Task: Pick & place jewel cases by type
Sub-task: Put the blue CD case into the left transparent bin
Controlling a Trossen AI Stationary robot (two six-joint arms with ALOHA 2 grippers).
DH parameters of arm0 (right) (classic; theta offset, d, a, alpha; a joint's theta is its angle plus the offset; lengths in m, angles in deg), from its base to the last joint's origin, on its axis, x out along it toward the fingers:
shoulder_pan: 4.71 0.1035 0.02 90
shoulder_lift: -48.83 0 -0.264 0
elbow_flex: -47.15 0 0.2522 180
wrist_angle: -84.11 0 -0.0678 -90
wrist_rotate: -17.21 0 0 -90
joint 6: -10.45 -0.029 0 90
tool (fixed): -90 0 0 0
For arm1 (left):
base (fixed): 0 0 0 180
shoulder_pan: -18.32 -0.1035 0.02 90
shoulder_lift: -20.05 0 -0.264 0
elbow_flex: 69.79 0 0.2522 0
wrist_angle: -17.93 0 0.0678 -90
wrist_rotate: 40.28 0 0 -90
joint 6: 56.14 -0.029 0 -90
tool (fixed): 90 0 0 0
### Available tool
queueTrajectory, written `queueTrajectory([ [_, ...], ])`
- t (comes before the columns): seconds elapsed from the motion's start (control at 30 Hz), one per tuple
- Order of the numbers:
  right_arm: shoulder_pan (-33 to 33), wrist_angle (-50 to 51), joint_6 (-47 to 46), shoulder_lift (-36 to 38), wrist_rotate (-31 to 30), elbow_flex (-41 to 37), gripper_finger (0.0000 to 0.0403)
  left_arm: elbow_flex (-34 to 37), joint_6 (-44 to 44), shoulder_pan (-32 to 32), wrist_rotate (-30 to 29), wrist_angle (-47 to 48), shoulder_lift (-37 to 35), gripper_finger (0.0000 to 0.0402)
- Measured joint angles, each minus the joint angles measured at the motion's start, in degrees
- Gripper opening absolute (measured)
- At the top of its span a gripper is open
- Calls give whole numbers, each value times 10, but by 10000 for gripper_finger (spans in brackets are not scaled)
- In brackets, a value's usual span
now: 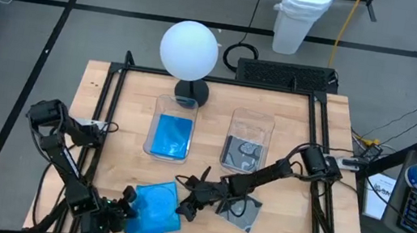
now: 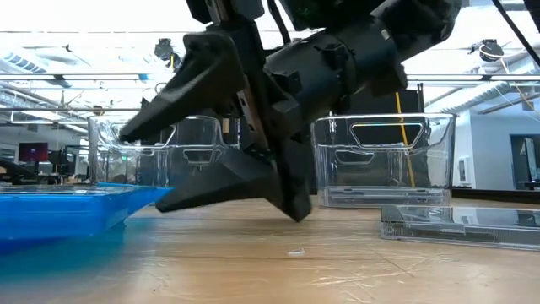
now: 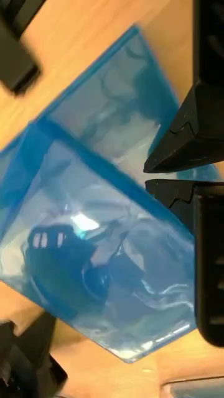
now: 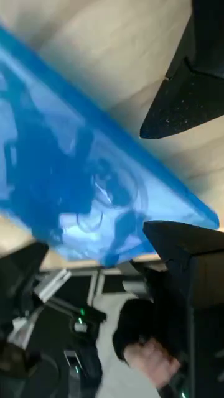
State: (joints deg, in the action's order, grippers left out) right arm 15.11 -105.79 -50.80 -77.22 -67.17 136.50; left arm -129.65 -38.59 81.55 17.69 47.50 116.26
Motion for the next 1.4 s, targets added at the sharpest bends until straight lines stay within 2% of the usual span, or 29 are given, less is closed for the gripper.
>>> queueTrajectory([
  [0.13,0,-35,-19,-23,18,0,219,0,8,-20,17,-14,0,37],
  [0.37,5,-23,-24,-29,19,0,219,-1,3,-31,27,-23,0,37],
  [0.57,5,68,-28,-12,34,-1,219,-1,6,-32,33,-24,0,37],
  [0.67,7,82,-31,-9,36,-1,219,-1,6,-32,34,-25,0,37],
  [1.13,24,27,-28,-26,1,-1,217,-3,6,-58,19,-45,44,37],
  [1.27,26,-4,0,-33,4,-1,194,-2,-5,-64,22,-56,52,37],
  [1.4,26,-42,25,-27,-3,-1,137,-2,-8,-64,24,-57,52,37],
])
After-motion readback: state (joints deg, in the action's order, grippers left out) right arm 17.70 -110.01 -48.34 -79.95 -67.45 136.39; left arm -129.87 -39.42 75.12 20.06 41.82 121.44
